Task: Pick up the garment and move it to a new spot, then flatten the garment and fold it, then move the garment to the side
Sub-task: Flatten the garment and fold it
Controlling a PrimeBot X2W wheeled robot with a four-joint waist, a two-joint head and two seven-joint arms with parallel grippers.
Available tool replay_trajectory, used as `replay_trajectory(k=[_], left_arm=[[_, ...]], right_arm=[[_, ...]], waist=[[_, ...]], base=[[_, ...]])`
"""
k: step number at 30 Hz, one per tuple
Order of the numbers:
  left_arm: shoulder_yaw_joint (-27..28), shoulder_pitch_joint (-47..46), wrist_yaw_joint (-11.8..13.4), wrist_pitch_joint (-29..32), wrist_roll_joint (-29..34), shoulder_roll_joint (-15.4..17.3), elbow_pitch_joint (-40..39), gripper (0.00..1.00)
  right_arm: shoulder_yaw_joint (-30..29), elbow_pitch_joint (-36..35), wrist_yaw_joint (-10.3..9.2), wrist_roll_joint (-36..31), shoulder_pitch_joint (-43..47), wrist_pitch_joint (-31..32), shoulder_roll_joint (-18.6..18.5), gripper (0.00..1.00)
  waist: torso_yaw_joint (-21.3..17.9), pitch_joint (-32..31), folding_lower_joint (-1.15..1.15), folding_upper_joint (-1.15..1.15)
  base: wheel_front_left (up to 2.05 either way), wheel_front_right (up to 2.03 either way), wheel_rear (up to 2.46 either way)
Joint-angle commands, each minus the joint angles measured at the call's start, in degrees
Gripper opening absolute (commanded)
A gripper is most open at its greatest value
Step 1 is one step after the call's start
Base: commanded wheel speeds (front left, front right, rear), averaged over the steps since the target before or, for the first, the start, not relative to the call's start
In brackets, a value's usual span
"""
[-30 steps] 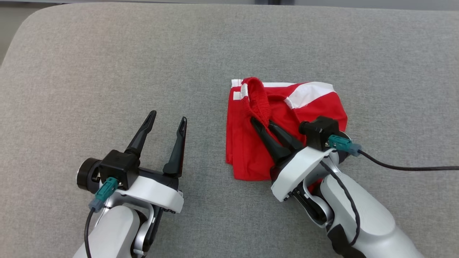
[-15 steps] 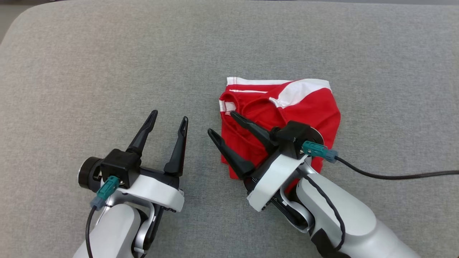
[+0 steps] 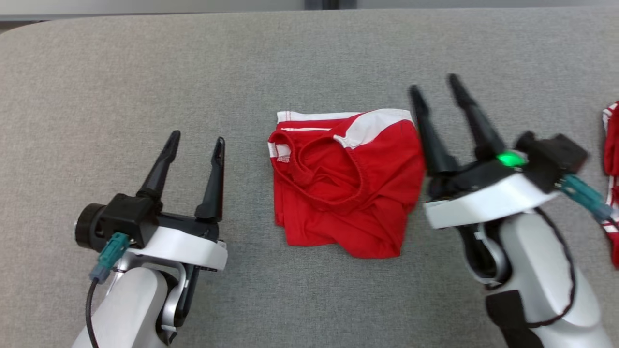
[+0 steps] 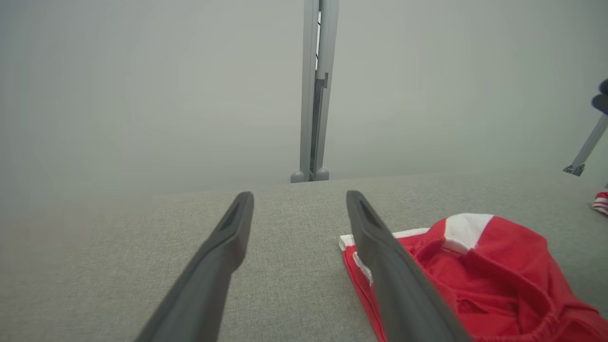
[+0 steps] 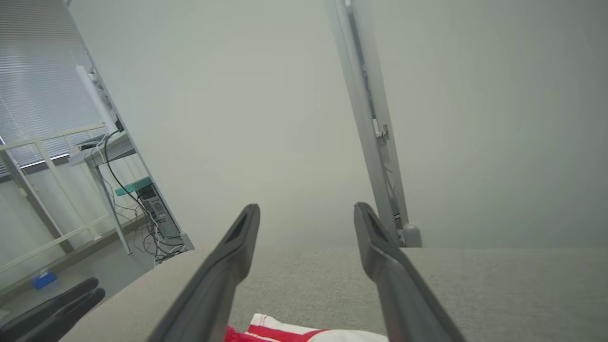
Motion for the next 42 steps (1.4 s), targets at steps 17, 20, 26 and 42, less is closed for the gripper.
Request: replay_trajectory(k=[17,20,26,42], left_arm=[[3.0,5.6,4.1,1.2,-0.6,4.0,-5.5,1.0],[3.1,6.4,4.6,1.7,-0.8,4.3,-6.2,1.0],[2.7,7.1,5.0,2.4,-0.9,4.8,-7.2,1.0],[1.4,5.1,4.7,2.8,-0.6,4.2,-8.1,1.0]], right_arm=[[-22.4,-13.1,0.02,-14.4,20.0,8.4,-0.5,1.0],[-22.5,-14.1,0.02,-14.2,21.1,8.9,-0.4,1.0],[-22.4,-14.6,0.02,-14.0,22.1,9.3,-0.3,1.0],[-12.2,-9.6,0.02,-12.4,16.7,11.0,-0.4,0.0]], waist=[[-3.8,-3.9,0.0,0.0],[-4.0,-4.3,0.0,0.0],[-4.1,-4.7,0.0,0.0],[-1.2,-2.2,0.0,0.0]], base=[[0.0,0.0,0.0],[0.0,0.0,0.0],[0.0,0.0,0.0],[0.0,0.0,0.0]])
